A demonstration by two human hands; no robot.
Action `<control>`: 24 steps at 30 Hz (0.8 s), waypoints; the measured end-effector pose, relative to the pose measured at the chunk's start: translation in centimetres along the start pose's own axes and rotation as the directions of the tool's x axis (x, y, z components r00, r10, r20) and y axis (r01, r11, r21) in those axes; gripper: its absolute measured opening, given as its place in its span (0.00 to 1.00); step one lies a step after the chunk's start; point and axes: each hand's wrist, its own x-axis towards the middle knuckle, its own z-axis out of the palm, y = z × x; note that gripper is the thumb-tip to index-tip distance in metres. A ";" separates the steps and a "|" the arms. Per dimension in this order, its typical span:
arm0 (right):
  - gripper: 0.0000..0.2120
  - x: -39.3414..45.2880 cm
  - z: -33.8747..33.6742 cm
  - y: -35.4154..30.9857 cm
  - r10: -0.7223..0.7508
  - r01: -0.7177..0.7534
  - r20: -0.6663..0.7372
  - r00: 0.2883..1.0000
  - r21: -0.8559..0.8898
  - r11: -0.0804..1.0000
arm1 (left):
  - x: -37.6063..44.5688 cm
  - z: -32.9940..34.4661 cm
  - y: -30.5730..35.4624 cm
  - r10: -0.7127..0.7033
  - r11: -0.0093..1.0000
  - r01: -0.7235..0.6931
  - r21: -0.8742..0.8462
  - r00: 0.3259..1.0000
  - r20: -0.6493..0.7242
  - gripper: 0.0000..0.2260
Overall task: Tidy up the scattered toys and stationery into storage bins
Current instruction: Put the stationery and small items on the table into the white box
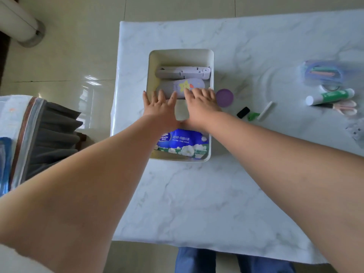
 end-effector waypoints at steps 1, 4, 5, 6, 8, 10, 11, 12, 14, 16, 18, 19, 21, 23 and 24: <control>0.49 -0.3 -0.6 0.3 -0.033 0.034 -0.049 0.998 0.014 0.999 | 0.0 -0.7 0.7 0.027 1.000 -0.027 -0.006 1.000 -0.016 0.42; 0.44 -1.2 -2.4 2.7 -0.056 0.060 -0.132 0.990 0.026 0.998 | 0.2 -3.0 3.3 0.094 0.996 -0.093 0.010 0.992 -0.085 0.42; 0.43 -1.7 -3.1 4.2 -0.040 0.045 -0.151 0.988 0.028 0.999 | 0.4 -4.0 4.7 0.100 0.995 -0.100 0.002 0.990 -0.103 0.41; 0.43 -2.2 -3.6 5.7 -0.019 0.025 -0.165 0.986 0.033 0.999 | 0.5 -4.8 6.1 0.098 0.995 -0.101 -0.015 0.988 -0.117 0.40; 0.42 -3.1 -4.5 9.1 0.037 -0.029 -0.187 0.982 0.046 0.999 | 1.0 -6.3 9.2 0.091 0.993 -0.101 -0.062 0.984 -0.152 0.36; 0.40 -4.3 -4.9 13.0 0.115 -0.104 -0.194 0.974 0.065 0.992 | 1.7 -7.6 12.8 0.096 0.989 -0.114 -0.095 0.979 -0.180 0.34; 0.40 -5.0 -5.0 15.1 0.157 -0.146 -0.195 0.968 0.067 0.987 | 2.1 -8.0 14.7 0.108 0.987 -0.128 -0.099 0.976 -0.189 0.34; 0.39 -5.6 -5.0 17.1 0.196 -0.188 -0.190 0.962 0.061 0.980 | 2.5 -8.2 16.5 0.122 0.985 -0.143 -0.096 0.974 -0.192 0.35; 0.38 -6.8 -4.9 21.0 0.264 -0.263 -0.179 0.948 0.027 0.964 | 3.3 -8.4 20.1 0.164 0.982 -0.179 -0.065 0.969 -0.186 0.36; 0.36 -7.9 -4.6 25.1 0.333 -0.336 -0.182 0.925 0.014 0.942 | 4.3 -8.4 24.0 0.197 0.977 -0.207 -0.040 0.964 -0.176 0.38; 0.34 -8.5 -4.5 28.6 0.392 -0.395 -0.198 0.898 0.028 0.918 | 5.3 -8.2 27.3 0.215 0.974 -0.224 -0.039 0.962 -0.171 0.39; 0.34 -8.7 -4.4 29.8 0.412 -0.414 -0.209 0.887 0.037 0.910 | 5.6 -8.1 28.3 0.219 0.973 -0.229 -0.040 0.961 -0.169 0.38; 0.34 -9.1 -4.3 32.8 0.456 -0.454 -0.204 0.867 0.055 0.889 | 6.5 -7.9 31.1 0.236 0.969 -0.245 -0.041 0.958 -0.162 0.38; 0.33 -9.2 -4.2 35.7 0.488 -0.486 -0.195 0.851 0.062 0.872 | 7.7 -7.9 33.7 0.244 0.966 -0.254 -0.043 0.958 -0.151 0.36; 0.32 -9.1 -4.1 36.4 0.488 -0.487 -0.203 0.849 0.058 0.871 | 8.2 -8.0 34.2 0.239 0.968 -0.248 -0.043 0.959 -0.152 0.36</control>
